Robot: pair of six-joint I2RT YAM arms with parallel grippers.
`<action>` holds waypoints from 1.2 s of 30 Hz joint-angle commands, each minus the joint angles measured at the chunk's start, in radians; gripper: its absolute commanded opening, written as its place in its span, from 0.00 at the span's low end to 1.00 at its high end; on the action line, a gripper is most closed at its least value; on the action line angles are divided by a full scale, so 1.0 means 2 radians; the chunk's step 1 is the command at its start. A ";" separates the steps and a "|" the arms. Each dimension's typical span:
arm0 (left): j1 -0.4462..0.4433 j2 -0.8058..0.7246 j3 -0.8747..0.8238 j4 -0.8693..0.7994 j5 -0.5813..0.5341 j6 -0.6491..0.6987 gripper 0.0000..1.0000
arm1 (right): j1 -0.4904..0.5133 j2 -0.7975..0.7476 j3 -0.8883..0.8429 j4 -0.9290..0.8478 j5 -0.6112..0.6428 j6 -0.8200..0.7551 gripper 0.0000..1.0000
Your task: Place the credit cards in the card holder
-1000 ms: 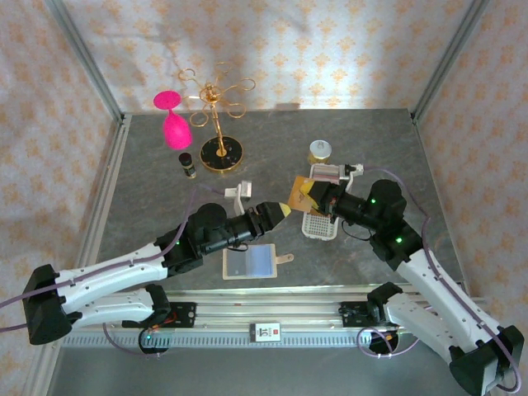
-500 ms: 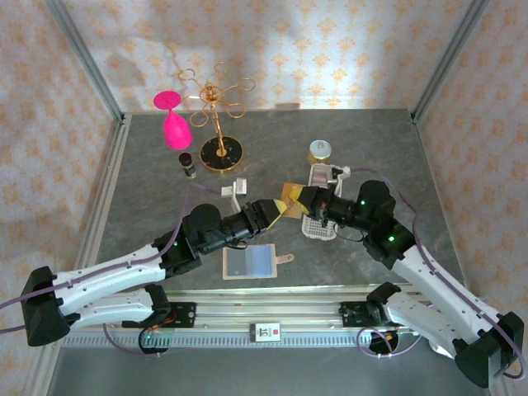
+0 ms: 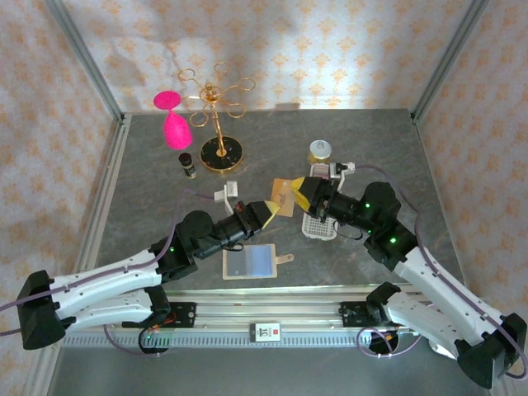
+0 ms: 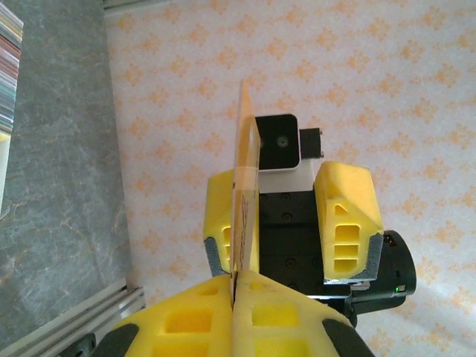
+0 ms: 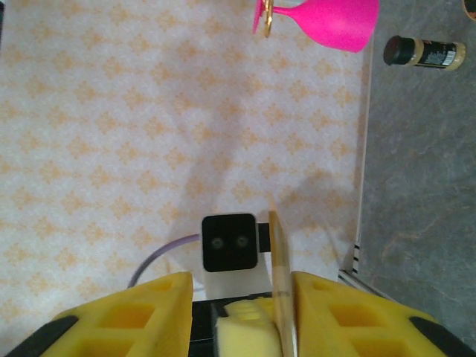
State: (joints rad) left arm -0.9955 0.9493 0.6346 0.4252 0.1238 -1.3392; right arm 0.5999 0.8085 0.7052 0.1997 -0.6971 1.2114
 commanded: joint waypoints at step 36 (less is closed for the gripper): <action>-0.011 -0.061 -0.010 -0.463 -0.111 0.023 0.65 | 0.134 0.042 -0.108 -0.045 0.137 -0.131 0.00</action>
State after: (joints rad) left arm -1.0092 0.8188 0.6262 -0.2478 -0.0521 -1.3117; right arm 0.8223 0.8814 0.5575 0.1116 -0.5163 1.0172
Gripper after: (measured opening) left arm 0.652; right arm 0.048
